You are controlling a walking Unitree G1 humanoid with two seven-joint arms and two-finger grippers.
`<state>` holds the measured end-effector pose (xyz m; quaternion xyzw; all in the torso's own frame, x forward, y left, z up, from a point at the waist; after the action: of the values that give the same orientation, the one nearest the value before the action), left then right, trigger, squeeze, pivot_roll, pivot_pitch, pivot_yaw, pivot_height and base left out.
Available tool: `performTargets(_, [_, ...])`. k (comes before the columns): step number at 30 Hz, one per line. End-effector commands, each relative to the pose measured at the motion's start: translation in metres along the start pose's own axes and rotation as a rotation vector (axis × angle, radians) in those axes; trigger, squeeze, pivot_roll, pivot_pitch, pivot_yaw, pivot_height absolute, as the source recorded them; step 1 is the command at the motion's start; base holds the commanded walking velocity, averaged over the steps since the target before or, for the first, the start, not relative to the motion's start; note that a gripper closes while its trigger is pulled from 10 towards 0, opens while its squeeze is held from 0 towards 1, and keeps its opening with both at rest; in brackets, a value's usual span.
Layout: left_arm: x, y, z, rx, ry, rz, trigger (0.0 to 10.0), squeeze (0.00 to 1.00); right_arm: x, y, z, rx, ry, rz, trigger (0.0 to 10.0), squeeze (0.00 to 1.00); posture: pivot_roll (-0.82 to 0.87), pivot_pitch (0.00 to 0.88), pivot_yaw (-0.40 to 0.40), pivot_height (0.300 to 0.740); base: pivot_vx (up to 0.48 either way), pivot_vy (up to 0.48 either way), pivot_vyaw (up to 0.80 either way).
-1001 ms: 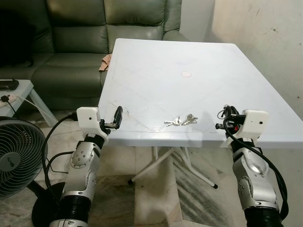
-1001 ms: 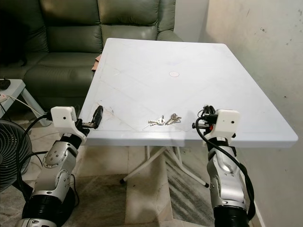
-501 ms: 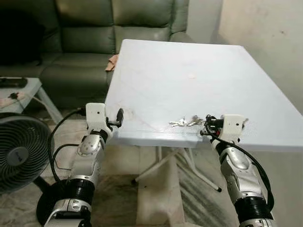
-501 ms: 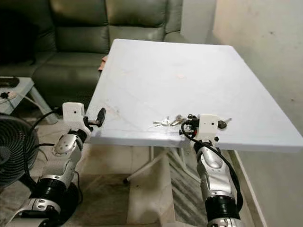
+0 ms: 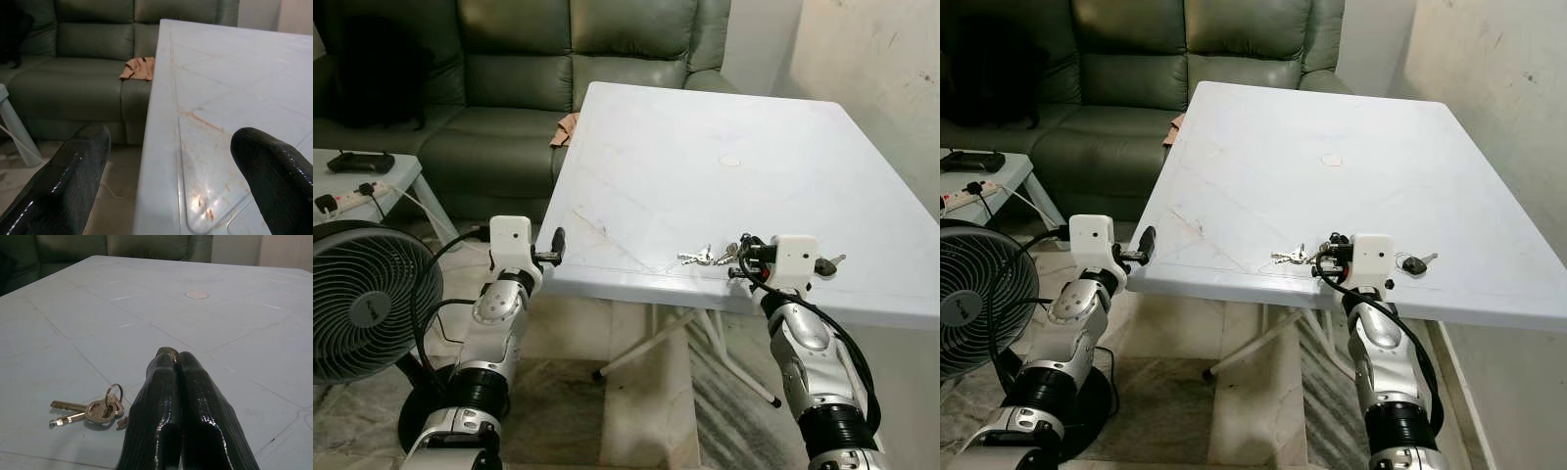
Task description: Hang keys on a hook
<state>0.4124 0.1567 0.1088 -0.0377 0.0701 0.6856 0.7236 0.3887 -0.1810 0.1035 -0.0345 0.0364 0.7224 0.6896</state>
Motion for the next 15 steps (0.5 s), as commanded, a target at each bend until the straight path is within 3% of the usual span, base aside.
performTargets(1, [0.004,-0.002,0.008,-0.025,-0.008,0.017,10.0,0.0,-0.002,-0.003,0.009,-0.034,0.008,0.001,10.0,0.0,0.1,0.0,-0.014,0.74,0.0,0.0,0.0])
performTargets(12, [0.003,-0.001,0.019,-0.076,-0.005,0.021,10.0,0.0,-0.001,-0.001,0.019,-0.085,0.031,0.005,10.0,0.0,0.1,0.0,-0.007,0.74,0.0,0.0,0.0])
performTargets(15, [0.002,0.011,0.023,-0.118,-0.004,0.015,10.0,0.0,0.006,0.008,0.023,-0.113,0.038,0.037,10.0,0.0,0.09,0.0,0.009,0.74,0.0,0.0,0.0])
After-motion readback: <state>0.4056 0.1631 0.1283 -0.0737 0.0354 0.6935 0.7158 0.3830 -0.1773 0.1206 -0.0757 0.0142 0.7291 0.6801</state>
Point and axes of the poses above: a point about 5 cm out from each wrist's last joint towards the gripper, its own y axis pointing back from the gripper into the wrist, its own z axis along the axis of the wrist's last joint, x = y × z, the point moved 6 cm from there along -y, pointing out of the wrist towards the gripper, and after that the axes turned 7 degrees about y, right-handed, at the moved point
